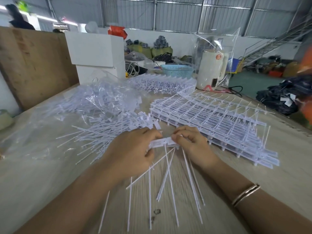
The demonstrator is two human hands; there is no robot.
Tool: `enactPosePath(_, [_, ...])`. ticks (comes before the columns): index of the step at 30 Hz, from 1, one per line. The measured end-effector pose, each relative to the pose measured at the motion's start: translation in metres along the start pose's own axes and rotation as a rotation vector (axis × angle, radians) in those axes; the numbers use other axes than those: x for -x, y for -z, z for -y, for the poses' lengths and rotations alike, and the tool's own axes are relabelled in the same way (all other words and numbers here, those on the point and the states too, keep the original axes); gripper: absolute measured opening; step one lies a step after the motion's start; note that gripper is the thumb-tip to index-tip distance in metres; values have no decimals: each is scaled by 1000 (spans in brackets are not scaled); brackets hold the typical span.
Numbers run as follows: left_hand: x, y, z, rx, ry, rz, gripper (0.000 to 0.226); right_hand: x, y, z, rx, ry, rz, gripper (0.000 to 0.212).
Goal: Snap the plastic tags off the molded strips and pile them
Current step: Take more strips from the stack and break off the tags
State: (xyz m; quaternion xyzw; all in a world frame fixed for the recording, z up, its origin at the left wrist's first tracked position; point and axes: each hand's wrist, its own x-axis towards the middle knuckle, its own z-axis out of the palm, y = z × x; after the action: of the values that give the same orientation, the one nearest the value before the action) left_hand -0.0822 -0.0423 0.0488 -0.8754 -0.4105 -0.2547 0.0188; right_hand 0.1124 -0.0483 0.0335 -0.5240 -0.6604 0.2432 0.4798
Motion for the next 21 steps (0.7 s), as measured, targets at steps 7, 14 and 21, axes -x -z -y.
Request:
enactPosePath(7, [-3, -10, 2, -15, -5, -7, 29, 5, 1, 7, 10, 164, 137, 6])
enactPosePath(14, [-5, -12, 7, 40, -66, -5, 33, 2, 2, 6, 69, 238, 51, 4])
enactPosePath(21, [-6, -8, 2, 238, -47, -127, 28, 4, -1, 7, -45, 137, -17, 12])
